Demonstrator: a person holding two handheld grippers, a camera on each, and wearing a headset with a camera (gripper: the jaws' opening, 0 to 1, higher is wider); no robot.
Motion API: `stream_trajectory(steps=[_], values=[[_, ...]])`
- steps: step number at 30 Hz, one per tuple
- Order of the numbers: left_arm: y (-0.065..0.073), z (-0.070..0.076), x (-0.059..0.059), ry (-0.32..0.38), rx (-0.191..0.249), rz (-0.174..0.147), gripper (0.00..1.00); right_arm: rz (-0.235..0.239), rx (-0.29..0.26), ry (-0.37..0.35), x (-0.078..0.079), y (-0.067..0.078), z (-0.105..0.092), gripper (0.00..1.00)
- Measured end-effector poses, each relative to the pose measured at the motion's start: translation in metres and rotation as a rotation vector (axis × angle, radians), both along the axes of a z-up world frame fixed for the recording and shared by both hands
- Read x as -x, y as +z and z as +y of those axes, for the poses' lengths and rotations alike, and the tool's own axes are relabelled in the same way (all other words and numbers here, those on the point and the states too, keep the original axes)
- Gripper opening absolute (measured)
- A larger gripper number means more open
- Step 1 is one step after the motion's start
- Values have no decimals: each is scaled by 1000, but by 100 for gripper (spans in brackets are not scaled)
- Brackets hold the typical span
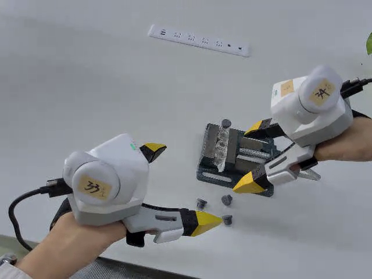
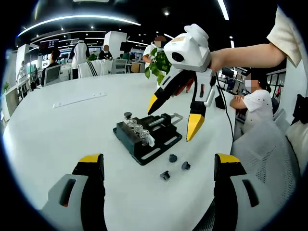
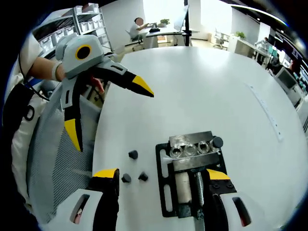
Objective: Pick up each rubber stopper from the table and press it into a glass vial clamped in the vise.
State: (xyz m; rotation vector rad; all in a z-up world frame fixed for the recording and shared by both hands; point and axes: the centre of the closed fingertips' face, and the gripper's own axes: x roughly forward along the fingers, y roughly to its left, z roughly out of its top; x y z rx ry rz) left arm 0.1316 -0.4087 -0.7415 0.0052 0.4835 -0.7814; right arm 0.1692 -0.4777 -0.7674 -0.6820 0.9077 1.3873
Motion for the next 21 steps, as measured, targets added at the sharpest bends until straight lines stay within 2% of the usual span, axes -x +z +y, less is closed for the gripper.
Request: stream_trajectory(steps=[4, 12, 15, 21], values=[[1, 1, 1, -4, -4, -4, 94, 16, -1, 0, 17, -6, -1, 67], [4, 0, 4, -10, -9, -11, 94, 56, -21, -23, 47, -16, -2, 56], [5, 1, 6, -8, -8, -12, 94, 55, -20, -19, 58, -22, -5, 54], [5, 0, 8, -12, -9, -14, 94, 63, -3, -7, 68, -36, -12, 42]])
